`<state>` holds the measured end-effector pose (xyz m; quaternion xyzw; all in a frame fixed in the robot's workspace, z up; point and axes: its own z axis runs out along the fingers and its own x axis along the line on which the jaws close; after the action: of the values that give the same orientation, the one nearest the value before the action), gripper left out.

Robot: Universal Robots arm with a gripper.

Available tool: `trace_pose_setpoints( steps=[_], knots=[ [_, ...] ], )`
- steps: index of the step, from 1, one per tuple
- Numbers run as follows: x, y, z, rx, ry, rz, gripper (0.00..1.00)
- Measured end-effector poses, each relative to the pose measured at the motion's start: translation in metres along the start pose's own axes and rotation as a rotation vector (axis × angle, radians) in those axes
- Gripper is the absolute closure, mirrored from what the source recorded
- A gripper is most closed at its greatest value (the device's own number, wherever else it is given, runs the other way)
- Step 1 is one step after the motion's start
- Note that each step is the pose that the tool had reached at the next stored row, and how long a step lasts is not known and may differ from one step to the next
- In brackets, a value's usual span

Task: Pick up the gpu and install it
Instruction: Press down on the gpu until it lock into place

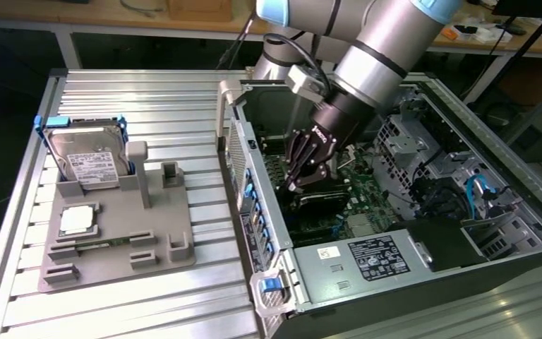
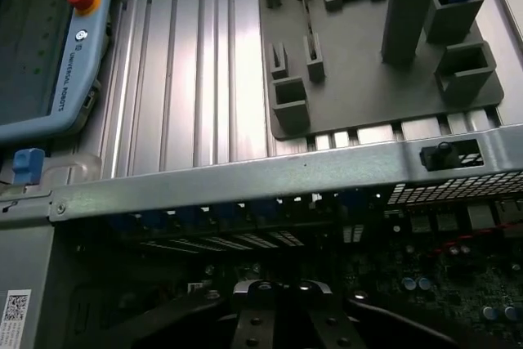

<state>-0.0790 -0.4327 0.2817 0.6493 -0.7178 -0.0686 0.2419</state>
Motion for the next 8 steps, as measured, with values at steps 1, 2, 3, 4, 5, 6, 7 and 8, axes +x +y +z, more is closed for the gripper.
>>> trace_pose_setpoints(
  steps=[1, 2, 3, 4, 5, 6, 7, 8],
  knots=[
    [-0.0008, 0.0001, -0.0002, 0.0002, -0.0021, -0.002, 0.9],
    [-0.0016, 0.0003, -0.0005, 0.0004, -0.0024, -0.002, 0.9],
    [-0.0025, 0.0007, -0.0012, 0.0016, -0.0025, -0.003, 0.9],
    [-0.0031, 0.0016, -0.0027, 0.004, -0.0025, -0.002, 0.9],
    [-0.0033, 0.0028, -0.0046, 0.0072, -0.0021, -0.002, 0.9],
    [-0.0036, 0.0038, -0.0063, 0.0109, 0.0017, 0.001, 0.9],
    [-0.0038, 0.0047, -0.0074, 0.0147, 0.0097, 0.006, 0.9],
    [-0.0039, 0.0054, -0.0078, 0.0188, 0.0221, 0.012, 0.9]
  ],
)
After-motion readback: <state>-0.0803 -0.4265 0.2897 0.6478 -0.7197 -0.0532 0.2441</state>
